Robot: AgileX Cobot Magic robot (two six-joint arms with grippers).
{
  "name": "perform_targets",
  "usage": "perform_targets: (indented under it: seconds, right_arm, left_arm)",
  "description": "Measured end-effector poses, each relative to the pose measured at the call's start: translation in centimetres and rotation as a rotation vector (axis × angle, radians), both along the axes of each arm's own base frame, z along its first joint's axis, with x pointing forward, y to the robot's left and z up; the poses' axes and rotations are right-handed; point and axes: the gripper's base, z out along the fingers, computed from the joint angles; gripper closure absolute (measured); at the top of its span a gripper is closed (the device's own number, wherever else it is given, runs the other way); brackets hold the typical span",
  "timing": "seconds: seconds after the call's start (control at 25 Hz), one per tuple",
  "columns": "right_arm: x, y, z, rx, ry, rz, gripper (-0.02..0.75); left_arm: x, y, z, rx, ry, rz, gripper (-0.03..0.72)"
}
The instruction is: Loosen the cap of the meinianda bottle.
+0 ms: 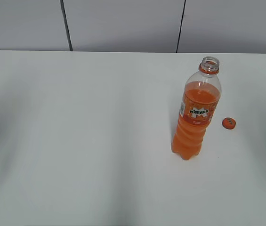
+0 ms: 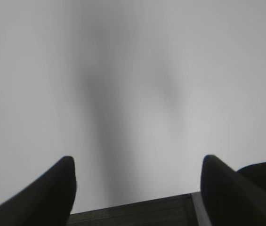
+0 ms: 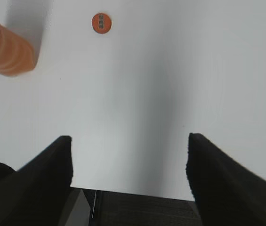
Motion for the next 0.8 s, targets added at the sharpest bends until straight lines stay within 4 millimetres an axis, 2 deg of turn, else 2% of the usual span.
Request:
perform_targets:
  seconds: [0.24,0.4,0.56,0.8]
  right_arm:
    - [-4.5,-0.1,-3.5,0.006,0.001,0.0,0.174]
    - [-7.8,-0.1,-5.2,0.015,-0.031,0.0,0.176]
    - [-10.0,0.0,-6.7,0.038,-0.046,0.0,0.179]
    - [-12.0,0.1,-7.5,0.068,-0.109,0.002,0.181]
  left_arm:
    - [-4.9,0.2,-0.9,-0.064,-0.055,0.003,0.187]
    - [-7.9,0.6,-1.4,-0.073,-0.118,0.001,0.187]
    - [-11.2,1.0,-1.4,-0.092,-0.228,0.001,0.187]
    - [-14.0,1.3,-2.8,-0.125,-0.331,0.032,0.188]
